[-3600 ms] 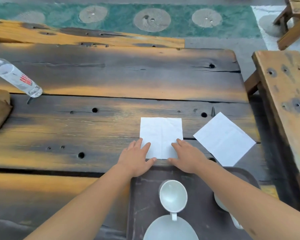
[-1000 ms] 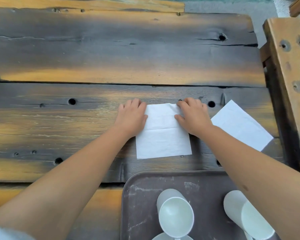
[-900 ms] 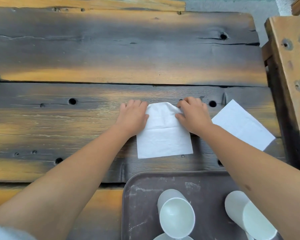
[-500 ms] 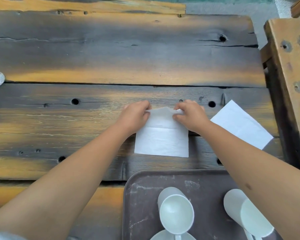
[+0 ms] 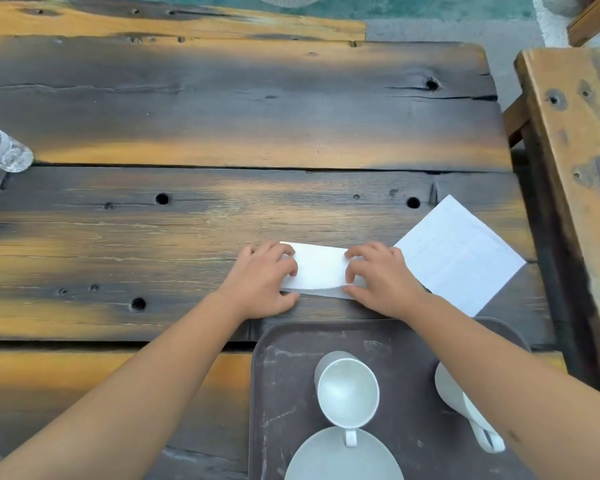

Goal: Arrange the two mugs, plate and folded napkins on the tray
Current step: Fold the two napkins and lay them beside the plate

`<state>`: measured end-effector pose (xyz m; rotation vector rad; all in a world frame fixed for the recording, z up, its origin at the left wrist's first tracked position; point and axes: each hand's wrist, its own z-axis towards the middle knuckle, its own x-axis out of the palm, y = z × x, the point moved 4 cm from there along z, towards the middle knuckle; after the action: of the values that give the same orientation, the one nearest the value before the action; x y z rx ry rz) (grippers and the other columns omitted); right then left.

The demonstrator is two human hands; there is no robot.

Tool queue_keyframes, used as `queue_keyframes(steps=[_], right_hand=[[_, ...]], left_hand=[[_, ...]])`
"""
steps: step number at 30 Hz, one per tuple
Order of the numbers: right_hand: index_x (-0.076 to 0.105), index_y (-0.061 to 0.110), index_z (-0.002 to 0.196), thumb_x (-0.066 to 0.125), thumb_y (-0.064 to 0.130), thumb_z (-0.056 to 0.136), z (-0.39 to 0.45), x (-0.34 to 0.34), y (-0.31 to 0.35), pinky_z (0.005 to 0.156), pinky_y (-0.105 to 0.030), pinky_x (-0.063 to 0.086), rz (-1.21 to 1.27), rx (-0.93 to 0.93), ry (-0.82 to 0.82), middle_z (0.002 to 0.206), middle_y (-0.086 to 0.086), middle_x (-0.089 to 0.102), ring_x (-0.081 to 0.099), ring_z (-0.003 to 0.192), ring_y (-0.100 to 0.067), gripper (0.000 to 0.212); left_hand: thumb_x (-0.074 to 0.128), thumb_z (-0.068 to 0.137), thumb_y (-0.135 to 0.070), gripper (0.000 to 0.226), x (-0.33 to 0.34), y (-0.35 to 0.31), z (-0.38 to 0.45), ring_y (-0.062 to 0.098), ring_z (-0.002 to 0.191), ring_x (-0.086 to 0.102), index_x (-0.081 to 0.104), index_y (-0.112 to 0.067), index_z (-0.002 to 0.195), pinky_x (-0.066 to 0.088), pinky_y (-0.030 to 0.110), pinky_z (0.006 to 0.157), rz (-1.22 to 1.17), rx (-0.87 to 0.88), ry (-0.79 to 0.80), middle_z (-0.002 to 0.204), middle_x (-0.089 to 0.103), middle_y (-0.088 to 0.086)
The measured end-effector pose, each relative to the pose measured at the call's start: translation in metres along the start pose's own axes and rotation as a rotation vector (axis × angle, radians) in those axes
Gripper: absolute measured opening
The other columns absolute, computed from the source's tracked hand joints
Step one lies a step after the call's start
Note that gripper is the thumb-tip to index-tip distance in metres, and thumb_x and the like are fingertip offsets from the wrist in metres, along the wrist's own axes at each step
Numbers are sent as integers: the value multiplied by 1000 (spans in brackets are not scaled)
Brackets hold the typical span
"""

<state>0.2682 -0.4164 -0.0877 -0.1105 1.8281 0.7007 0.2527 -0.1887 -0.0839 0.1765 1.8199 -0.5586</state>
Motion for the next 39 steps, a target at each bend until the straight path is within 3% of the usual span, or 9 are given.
queue_keyframes(steps=[4,11,20,25,28,31,33,35,39], right_hand=[[63,34,100,46,76,72,-5,5,-4,95,-40,27,-11,45,19,126,14,54,40,122,-14,53],[61,25,118,55,36,93,13,1,-31,88,-40,37,147,389,-181,114,3,62,49,111,-26,28],[66,23,92,62,25,87,24,8,-32,82,-35,33,89,396,-140,102,2,54,44,101,-23,7],[60,21,84,57,20,89,23,3,-27,79,-38,38,115,329,-127,93,4,58,49,94,-24,5],[54,23,93,57,21,90,16,3,-29,75,-35,38,317,336,-83,93,9,60,53,92,-20,5],[55,27,117,65,23,89,5,1,-25,77,-27,37,465,377,2,100,12,56,53,92,-10,30],[62,31,94,68,22,87,-3,-4,-21,68,-21,37,530,405,-8,86,14,60,54,81,-9,12],[62,29,74,70,20,86,-12,-11,-13,57,-19,36,649,418,-15,69,11,59,52,64,-9,17],[66,18,75,73,18,85,-40,-34,10,51,-15,38,878,409,-73,62,11,62,50,54,-3,12]], left_hand=[[42,74,-72,58,2,2,0,18,128,38,60,-28,108,28,40,96,3,-13,-15,136,50,-4],[44,92,-48,48,11,15,36,21,128,40,46,-29,136,32,44,97,-65,-204,-28,139,49,-2],[46,93,-19,22,13,10,61,21,113,45,52,-28,112,25,39,81,-42,-274,79,120,59,-4],[45,87,-9,20,6,7,59,21,104,41,45,-29,88,23,36,77,-91,-290,106,100,48,-4],[48,84,-6,19,-1,8,54,21,92,48,50,-25,83,31,34,75,-252,-288,92,89,54,-6],[55,87,-3,14,-10,5,40,21,83,52,57,-17,89,37,29,68,-498,-252,141,86,58,-2],[59,90,-7,10,-19,2,27,17,84,54,61,-16,92,37,24,66,-536,-230,145,89,61,-3],[61,92,-12,9,-30,-1,10,14,82,55,62,-21,89,39,17,64,-594,-250,126,89,63,-4],[64,93,-15,14,-54,-11,-28,7,63,48,60,-22,81,36,14,53,-801,-353,5,73,57,-8]])
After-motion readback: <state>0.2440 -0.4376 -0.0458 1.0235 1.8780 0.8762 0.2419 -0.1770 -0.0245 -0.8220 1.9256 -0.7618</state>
